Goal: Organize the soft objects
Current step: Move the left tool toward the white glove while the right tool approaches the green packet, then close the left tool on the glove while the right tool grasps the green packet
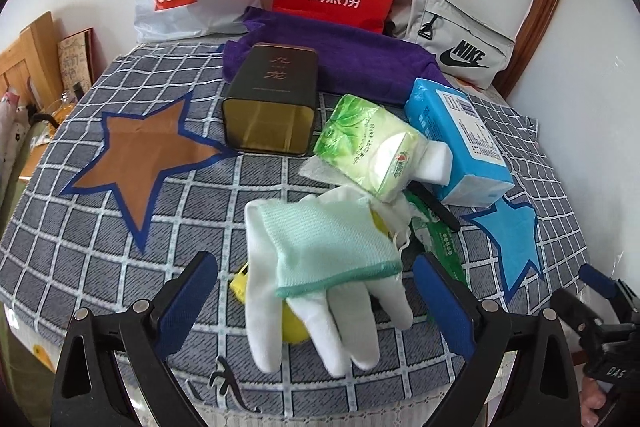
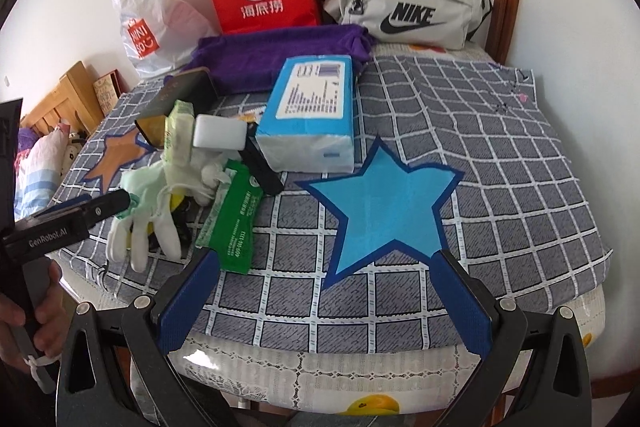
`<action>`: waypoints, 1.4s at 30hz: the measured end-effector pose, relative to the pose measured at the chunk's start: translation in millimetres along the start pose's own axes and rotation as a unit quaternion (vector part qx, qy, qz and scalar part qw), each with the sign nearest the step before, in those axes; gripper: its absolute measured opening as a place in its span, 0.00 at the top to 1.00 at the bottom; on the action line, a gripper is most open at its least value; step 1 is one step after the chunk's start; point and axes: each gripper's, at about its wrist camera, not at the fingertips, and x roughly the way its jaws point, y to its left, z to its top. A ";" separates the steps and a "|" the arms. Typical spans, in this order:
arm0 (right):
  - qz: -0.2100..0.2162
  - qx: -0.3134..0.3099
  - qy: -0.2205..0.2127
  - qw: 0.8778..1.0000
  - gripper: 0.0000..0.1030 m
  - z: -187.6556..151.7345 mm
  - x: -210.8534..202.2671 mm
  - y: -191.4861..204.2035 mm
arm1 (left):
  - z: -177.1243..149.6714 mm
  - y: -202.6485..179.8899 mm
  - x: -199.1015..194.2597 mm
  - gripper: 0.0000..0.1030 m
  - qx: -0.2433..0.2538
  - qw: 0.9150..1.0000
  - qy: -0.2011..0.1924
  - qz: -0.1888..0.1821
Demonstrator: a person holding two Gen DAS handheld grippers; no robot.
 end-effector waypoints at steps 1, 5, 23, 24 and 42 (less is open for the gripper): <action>-0.003 0.002 0.005 1.000 0.00 -0.8 4.7 -1.2 | 2.5 -0.7 3.4 0.04 0.002 1.000 0.001 0.000; 0.001 0.011 0.018 1.000 0.00 -1.6 14.7 -7.0 | 8.8 -2.2 19.2 0.04 0.007 1.000 0.007 0.004; 0.041 -0.004 0.042 0.998 0.01 -0.1 43.9 16.4 | 8.1 21.2 35.5 0.63 -0.024 1.000 0.001 0.005; 0.043 -0.007 0.043 0.998 0.02 0.3 45.4 19.3 | 8.1 22.8 34.0 0.67 -0.025 1.000 -0.001 0.001; 0.097 -0.006 0.059 0.993 0.17 11.4 83.1 64.0 | -0.6 77.7 0.0 0.78 -0.066 0.997 -0.029 -0.005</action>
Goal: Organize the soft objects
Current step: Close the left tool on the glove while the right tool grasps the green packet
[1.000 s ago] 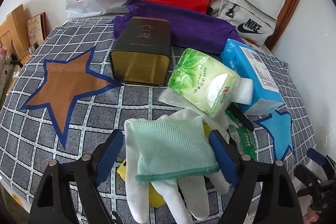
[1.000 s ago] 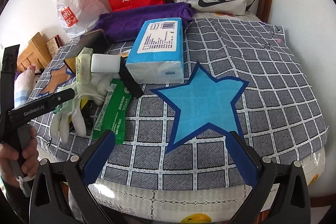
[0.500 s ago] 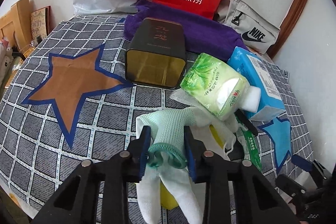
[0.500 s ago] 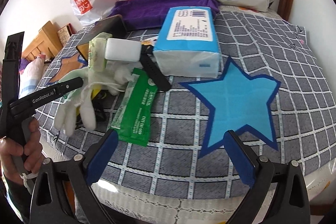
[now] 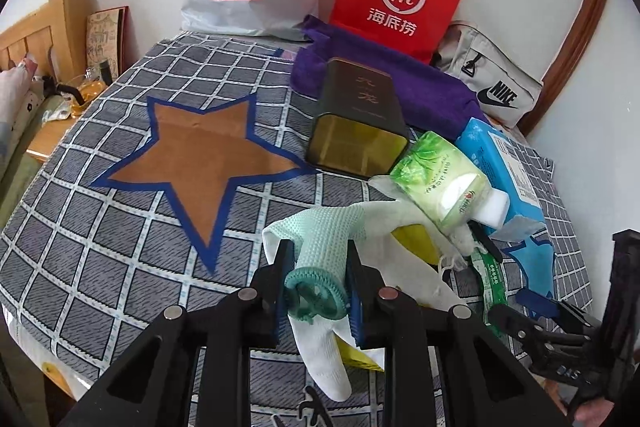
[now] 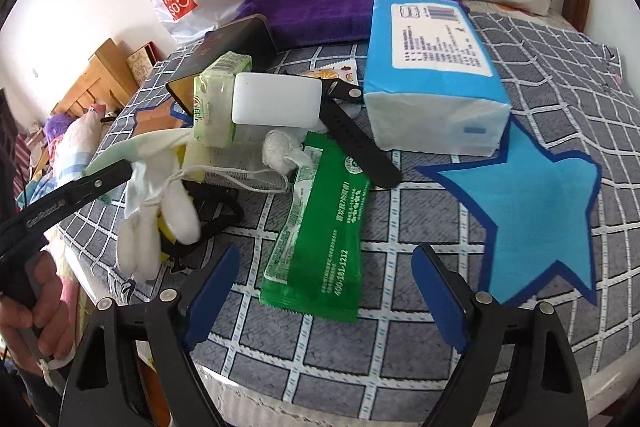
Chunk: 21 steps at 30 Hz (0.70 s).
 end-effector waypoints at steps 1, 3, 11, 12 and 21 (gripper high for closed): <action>-0.003 0.003 0.003 1.000 0.17 1.4 5.5 1.4 | -0.6 3.4 -0.6 0.78 -0.005 1.000 0.001 0.000; -0.012 0.007 -0.001 1.000 0.26 3.2 12.1 2.3 | -2.6 9.9 -2.2 0.78 -0.017 1.000 0.000 0.000; -0.084 -0.069 -0.020 0.994 0.63 0.5 24.6 19.6 | -2.6 22.9 -7.4 0.78 -0.024 1.000 -0.012 0.010; -0.075 -0.076 -0.016 0.994 0.65 -1.8 21.7 19.4 | -2.7 25.4 -5.2 0.78 -0.025 0.999 -0.011 0.021; -0.030 -0.080 -0.014 0.996 0.68 -36.6 -18.4 -3.6 | -4.9 38.6 0.2 0.78 -0.052 0.998 -0.005 0.035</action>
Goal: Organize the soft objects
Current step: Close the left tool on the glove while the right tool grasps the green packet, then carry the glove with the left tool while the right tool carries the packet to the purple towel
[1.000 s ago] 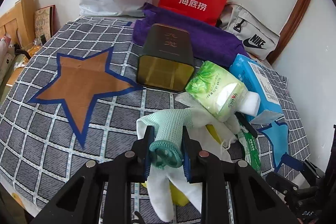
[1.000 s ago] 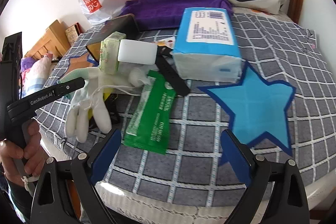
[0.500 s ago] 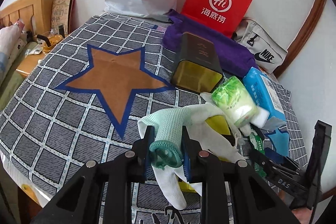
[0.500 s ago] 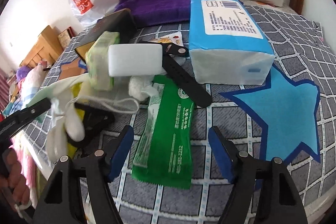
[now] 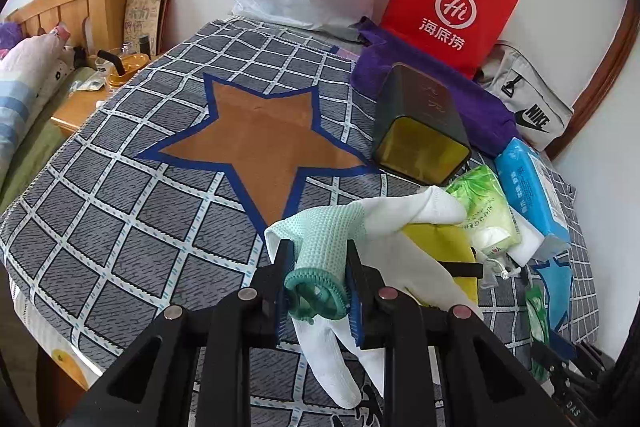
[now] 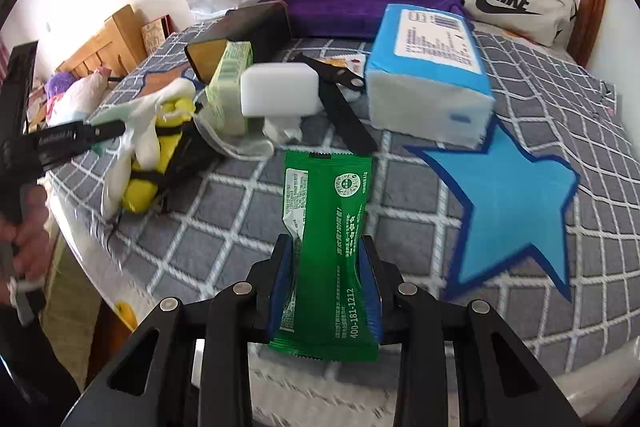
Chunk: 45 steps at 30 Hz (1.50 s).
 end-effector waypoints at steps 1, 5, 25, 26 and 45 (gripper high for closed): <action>-0.006 -0.002 -0.001 1.000 0.68 -5.2 -4.2 -3.3 | 0.6 0.6 -1.5 0.78 -0.001 1.000 -0.003 0.001; -0.034 0.003 -0.007 0.999 0.68 -17.6 -14.5 -18.4 | 3.4 0.7 -4.7 0.78 0.004 1.000 -0.014 0.026; -0.036 0.050 -0.052 0.997 0.68 6.4 -66.6 -56.7 | 42.7 -53.7 -72.5 0.81 0.034 0.997 -0.068 -0.030; -0.037 0.050 -0.055 0.997 0.68 8.3 -69.7 -56.7 | 44.7 -56.7 -75.6 0.81 0.036 0.996 -0.071 -0.033; -0.031 0.055 -0.099 0.993 0.68 93.3 -91.1 -65.0 | 118.1 -91.1 -81.8 0.81 0.058 0.993 -0.092 -0.040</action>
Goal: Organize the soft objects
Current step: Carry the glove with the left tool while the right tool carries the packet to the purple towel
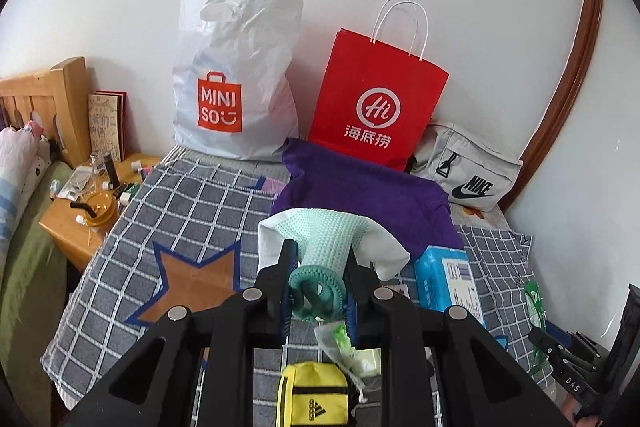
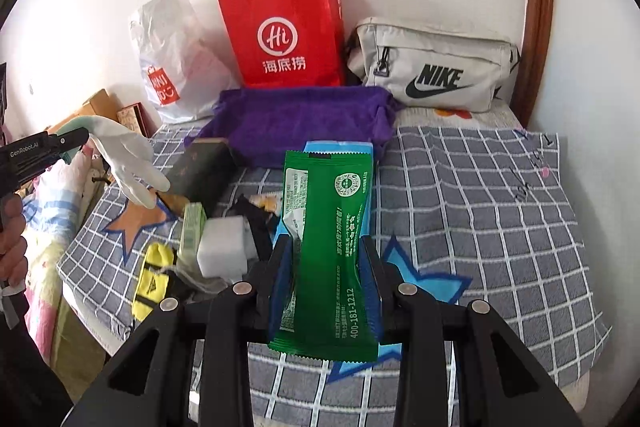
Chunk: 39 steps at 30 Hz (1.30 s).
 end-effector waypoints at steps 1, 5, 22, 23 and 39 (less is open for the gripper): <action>-0.001 0.000 -0.002 1.000 0.68 6.3 1.6 -0.3 | 5.2 -0.8 3.3 0.81 0.000 1.000 0.000 0.000; 0.004 0.002 -0.011 1.000 0.68 32.3 10.2 -1.8 | 24.8 -7.2 19.3 0.81 0.001 1.000 0.001 0.000; 0.010 -0.014 -0.011 1.000 0.68 120.8 90.2 -2.3 | 84.7 -27.7 114.3 0.81 0.006 0.999 0.031 -0.013; 0.010 -0.014 -0.010 1.000 0.68 123.8 95.1 -3.5 | 86.7 -28.4 119.6 0.81 0.008 0.999 0.035 -0.015; 0.008 -0.025 0.026 0.999 0.68 158.8 192.1 -14.0 | 91.0 -22.7 223.7 0.81 0.002 0.995 0.095 -0.014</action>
